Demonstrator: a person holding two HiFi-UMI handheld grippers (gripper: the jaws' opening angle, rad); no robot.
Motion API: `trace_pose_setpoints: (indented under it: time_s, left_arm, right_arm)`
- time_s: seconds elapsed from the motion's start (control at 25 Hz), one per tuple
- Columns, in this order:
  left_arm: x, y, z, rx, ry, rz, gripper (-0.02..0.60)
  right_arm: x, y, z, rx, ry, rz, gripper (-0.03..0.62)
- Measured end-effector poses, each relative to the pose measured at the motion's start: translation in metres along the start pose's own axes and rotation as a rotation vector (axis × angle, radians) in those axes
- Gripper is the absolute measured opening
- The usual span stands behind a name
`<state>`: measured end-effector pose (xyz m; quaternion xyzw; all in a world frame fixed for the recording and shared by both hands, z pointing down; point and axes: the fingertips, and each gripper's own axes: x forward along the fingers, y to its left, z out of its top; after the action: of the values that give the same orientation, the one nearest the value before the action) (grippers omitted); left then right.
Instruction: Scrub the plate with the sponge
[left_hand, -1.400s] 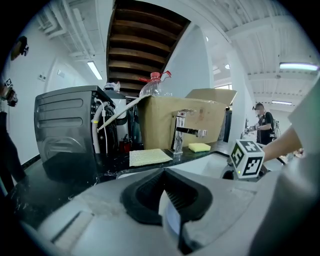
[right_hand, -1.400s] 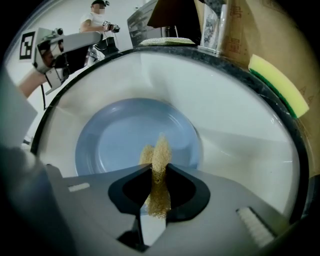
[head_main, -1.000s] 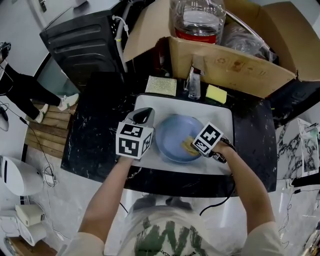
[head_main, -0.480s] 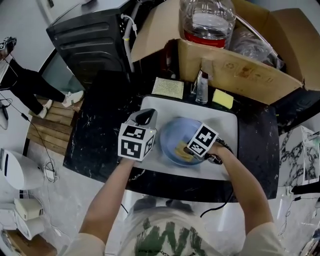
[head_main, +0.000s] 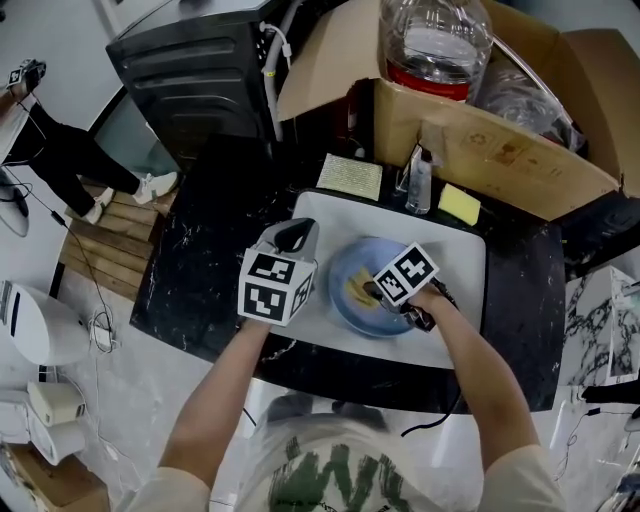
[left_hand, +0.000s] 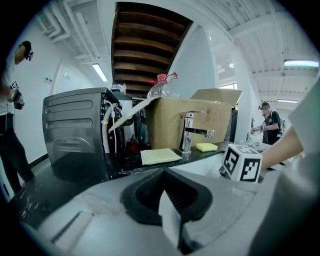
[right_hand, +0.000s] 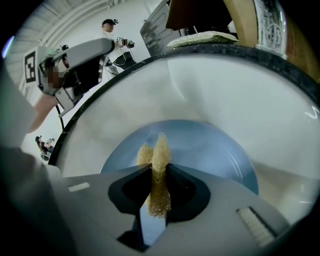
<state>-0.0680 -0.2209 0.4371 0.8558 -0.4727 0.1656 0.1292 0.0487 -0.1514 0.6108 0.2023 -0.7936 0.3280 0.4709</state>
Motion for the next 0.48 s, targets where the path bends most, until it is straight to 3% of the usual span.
trace_pose_setpoints:
  time_s: [0.28, 0.48]
  left_arm:
    - [-0.002, 0.003, -0.002, 0.0, 0.007, 0.007, -0.002]
    - [-0.001, 0.001, -0.003, 0.005, 0.009, 0.002, -0.002]
  right_arm:
    - [0.005, -0.021, 0.014, 0.145, -0.098, -0.074, 0.075]
    - [0.002, -0.026, 0.008, 0.19, -0.089, -0.084, 0.075]
